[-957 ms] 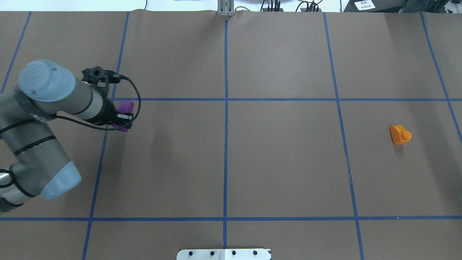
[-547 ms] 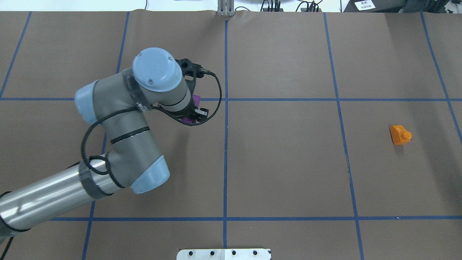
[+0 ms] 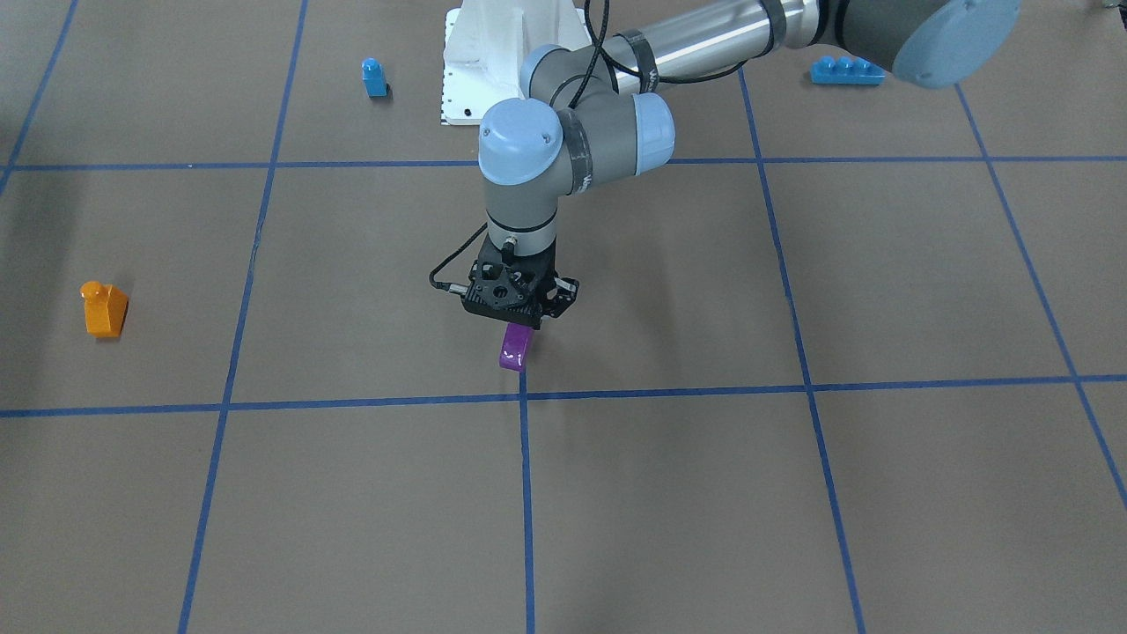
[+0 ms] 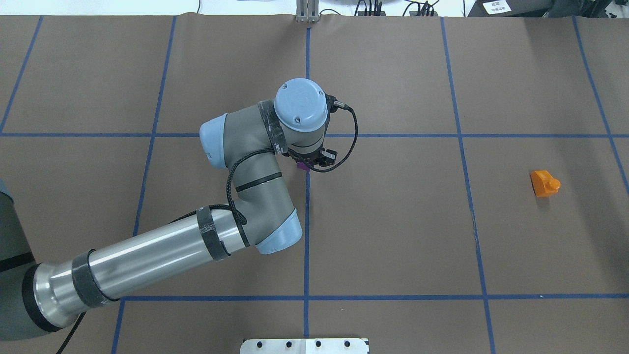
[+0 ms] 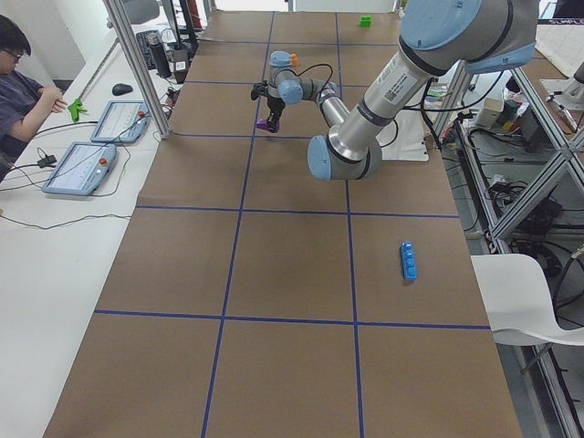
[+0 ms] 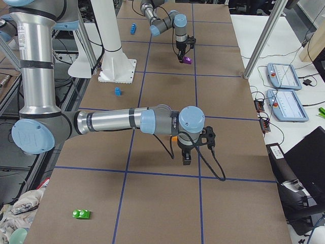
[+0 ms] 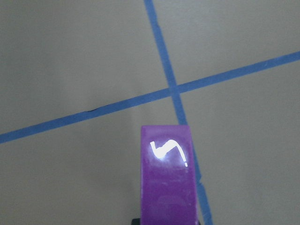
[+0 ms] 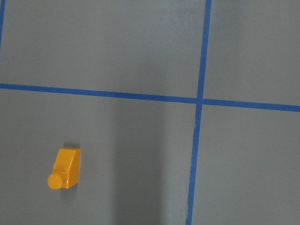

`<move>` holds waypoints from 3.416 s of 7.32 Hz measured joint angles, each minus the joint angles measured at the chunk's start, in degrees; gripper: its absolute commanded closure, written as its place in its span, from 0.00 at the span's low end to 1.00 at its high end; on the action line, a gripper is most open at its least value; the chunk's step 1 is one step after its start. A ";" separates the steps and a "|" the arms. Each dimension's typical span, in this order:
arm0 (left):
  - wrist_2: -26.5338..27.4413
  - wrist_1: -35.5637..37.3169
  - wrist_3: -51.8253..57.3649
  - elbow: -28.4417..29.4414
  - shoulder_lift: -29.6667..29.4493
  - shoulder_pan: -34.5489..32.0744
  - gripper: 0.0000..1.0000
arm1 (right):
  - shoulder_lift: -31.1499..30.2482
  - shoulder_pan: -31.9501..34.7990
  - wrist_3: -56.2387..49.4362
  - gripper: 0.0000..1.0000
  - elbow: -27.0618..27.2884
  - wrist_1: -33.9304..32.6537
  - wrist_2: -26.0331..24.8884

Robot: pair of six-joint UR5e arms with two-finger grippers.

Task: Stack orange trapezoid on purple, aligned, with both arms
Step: 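Carry the purple block with the left gripper to the table center and set it down, then raise the left gripper off the purple block while the right grasps the orange block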

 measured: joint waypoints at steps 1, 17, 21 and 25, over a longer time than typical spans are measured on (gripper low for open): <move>0.07 -1.23 -0.01 1.57 -0.21 0.53 0.85 | 0.07 0.00 0.04 0.00 0.00 0.00 0.00; -7.28 17.45 4.59 -15.08 1.76 -12.38 0.00 | -7.45 -40.72 54.87 0.00 2.22 42.92 -24.26; -7.28 17.83 4.76 -15.90 2.44 -12.54 0.00 | -5.84 -41.47 54.21 0.92 -1.62 42.95 -24.11; -7.30 17.73 4.76 -16.22 3.11 -12.55 0.00 | -5.20 -41.22 51.65 1.00 -1.90 42.60 -23.05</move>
